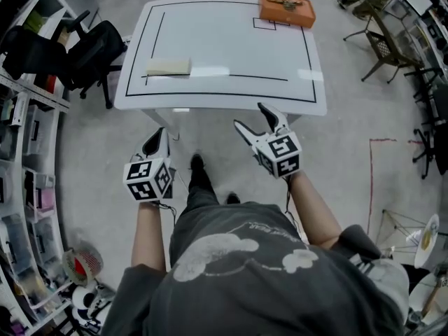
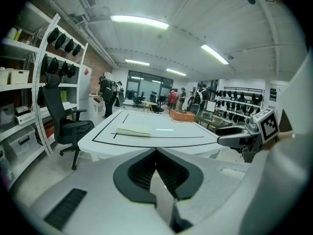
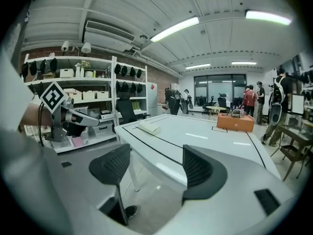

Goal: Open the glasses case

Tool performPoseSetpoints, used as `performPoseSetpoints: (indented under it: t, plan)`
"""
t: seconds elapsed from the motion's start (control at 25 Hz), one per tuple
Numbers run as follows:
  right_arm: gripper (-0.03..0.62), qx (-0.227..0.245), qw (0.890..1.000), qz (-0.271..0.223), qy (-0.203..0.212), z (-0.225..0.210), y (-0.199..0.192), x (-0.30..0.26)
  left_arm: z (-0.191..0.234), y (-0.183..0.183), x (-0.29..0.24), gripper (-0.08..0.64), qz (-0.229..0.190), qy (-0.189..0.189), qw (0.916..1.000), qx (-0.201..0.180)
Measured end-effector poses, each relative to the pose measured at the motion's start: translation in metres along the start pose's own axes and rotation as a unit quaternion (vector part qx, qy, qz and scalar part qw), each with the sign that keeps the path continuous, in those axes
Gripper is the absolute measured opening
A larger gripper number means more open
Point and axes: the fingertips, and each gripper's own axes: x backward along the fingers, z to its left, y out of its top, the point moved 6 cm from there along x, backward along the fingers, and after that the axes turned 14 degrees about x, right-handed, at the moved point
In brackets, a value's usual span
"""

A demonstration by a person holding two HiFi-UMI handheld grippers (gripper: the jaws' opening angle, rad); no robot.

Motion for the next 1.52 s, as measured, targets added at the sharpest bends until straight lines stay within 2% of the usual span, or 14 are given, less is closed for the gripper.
performPoseSetpoints:
  t: [0.4,0.76,1.0,1.16,1.28,1.52]
  plan:
    - [0.322,0.014,1.0,0.023,0.013,-0.011,0.034,-0.111,0.064,0.05,-0.077,0.002,0.024,0.0,0.9997,-0.007]
    - [0.319,0.006,0.998,0.057,0.016,-0.019,0.048,-0.186,0.112,0.078,-0.147,0.002,0.08,-0.007,0.9967,-0.008]
    - [0.314,-0.003,0.997,0.076,0.015,-0.019,0.05,-0.22,0.136,0.086,-0.183,0.002,0.121,-0.006,0.9925,-0.01]
    - [0.31,-0.006,0.996,0.085,0.015,-0.022,0.05,-0.237,0.149,0.088,-0.202,0.002,0.146,0.011,0.9886,-0.035]
    - [0.304,-0.001,0.995,0.094,0.02,-0.022,0.049,-0.247,0.153,0.088,-0.213,0.002,0.163,0.01,0.9855,-0.047]
    - [0.302,0.005,0.994,0.104,0.029,-0.022,0.051,-0.262,0.162,0.085,-0.225,0.002,0.191,0.018,0.9804,-0.047]
